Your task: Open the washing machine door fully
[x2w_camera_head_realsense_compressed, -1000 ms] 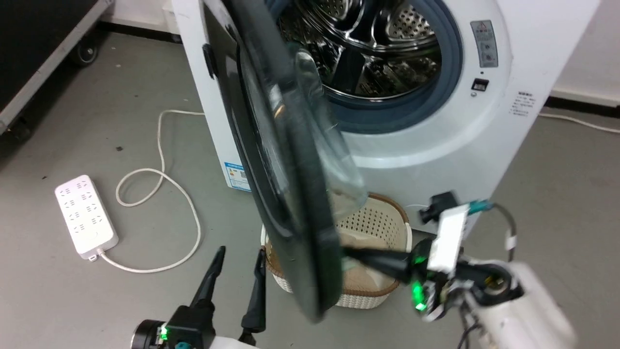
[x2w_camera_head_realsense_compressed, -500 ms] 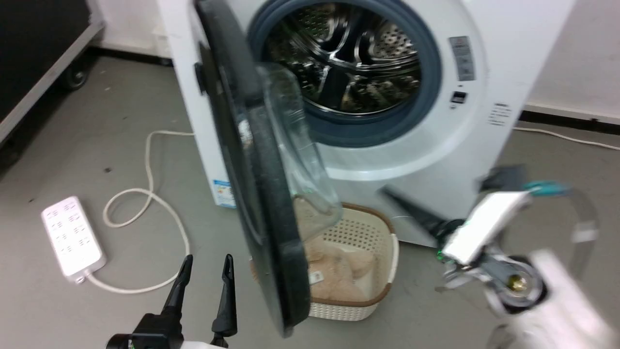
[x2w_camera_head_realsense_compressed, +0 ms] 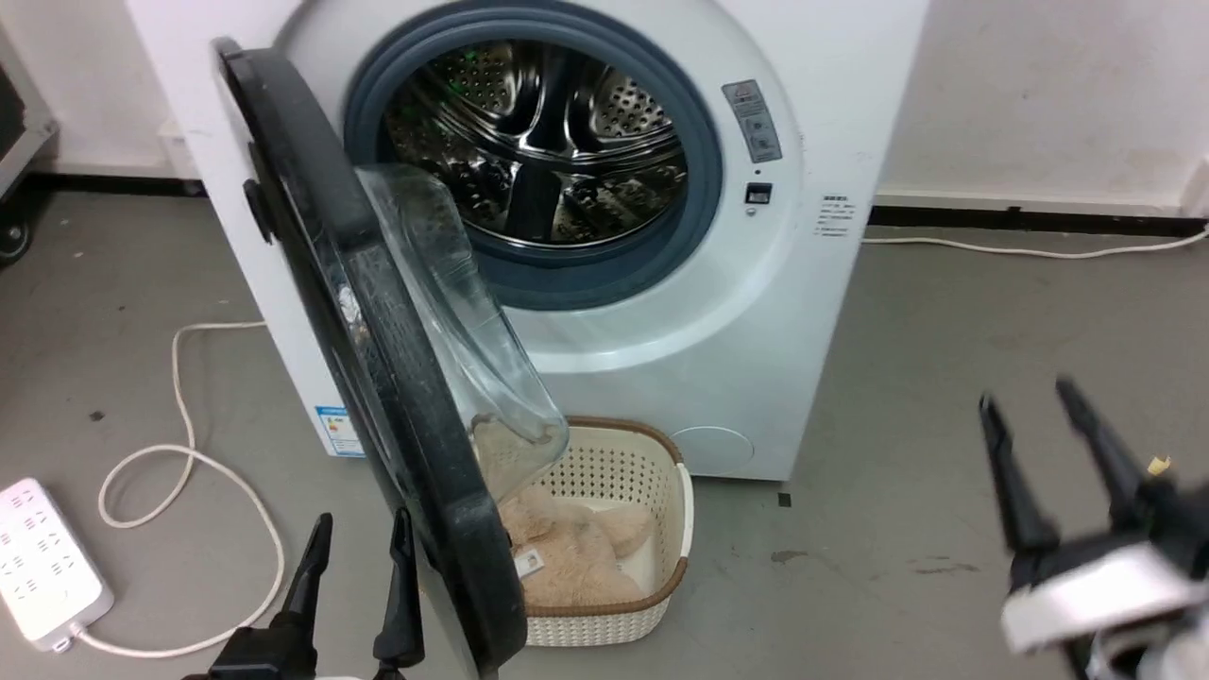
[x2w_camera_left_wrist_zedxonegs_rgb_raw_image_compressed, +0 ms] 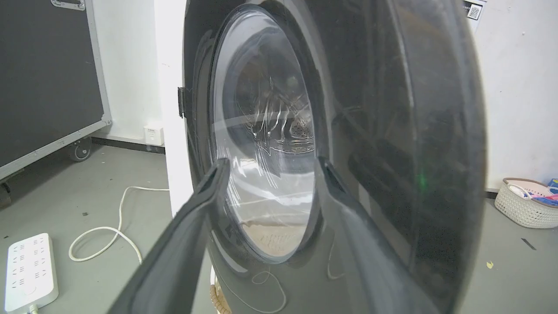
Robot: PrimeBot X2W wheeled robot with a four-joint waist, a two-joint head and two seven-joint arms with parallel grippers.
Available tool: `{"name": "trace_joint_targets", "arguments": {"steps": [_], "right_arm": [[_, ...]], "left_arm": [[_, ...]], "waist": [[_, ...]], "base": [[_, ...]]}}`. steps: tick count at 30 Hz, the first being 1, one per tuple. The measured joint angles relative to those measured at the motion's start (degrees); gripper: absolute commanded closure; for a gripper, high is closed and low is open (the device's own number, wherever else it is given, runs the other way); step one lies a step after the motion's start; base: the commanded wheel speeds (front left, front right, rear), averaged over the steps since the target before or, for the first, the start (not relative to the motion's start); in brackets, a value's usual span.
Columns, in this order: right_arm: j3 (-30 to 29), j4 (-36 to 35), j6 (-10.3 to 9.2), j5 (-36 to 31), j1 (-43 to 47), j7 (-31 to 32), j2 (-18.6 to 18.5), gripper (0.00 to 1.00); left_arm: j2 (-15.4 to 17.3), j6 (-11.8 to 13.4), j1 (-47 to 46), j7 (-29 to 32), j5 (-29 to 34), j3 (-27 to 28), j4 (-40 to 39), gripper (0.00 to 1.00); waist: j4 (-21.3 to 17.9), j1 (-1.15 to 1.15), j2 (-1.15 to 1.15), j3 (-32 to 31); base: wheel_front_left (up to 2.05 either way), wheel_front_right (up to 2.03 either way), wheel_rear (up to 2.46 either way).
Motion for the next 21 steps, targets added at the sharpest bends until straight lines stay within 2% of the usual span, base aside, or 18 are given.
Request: {"name": "trace_joint_targets", "arguments": {"steps": [5,8,12,21], "right_arm": [[-5.28,-5.10,0.00,-9.43,10.20,-0.93,9.96,0.00],[-6.61,-5.36,0.01,-12.43,14.58,-1.01,13.30,0.00],[-7.89,-5.16,0.01,-13.22,17.51,-1.18,14.92,0.00],[-7.05,-6.22,0.01,-12.00,17.65,-1.20,15.12,0.00]], "left_arm": [[-0.01,-0.40,0.64,0.00,-0.11,-0.09,0.46,0.00],[-0.02,-0.41,0.93,0.00,-0.16,-0.40,1.02,0.00],[-0.01,-0.41,1.44,0.00,0.03,-0.53,1.52,0.00],[-0.01,-0.37,1.46,0.00,0.09,-0.93,2.60,0.00]], "waist": [[-0.42,0.00,0.00,-0.18],[-0.34,0.00,0.00,-0.29],[-0.23,0.00,0.00,-0.65],[-0.33,0.01,0.00,-1.35]], "base": [[0.00,0.00,0.00],[0.00,0.00,0.00],[0.00,0.00,0.00],[0.00,0.00,0.00]]}}
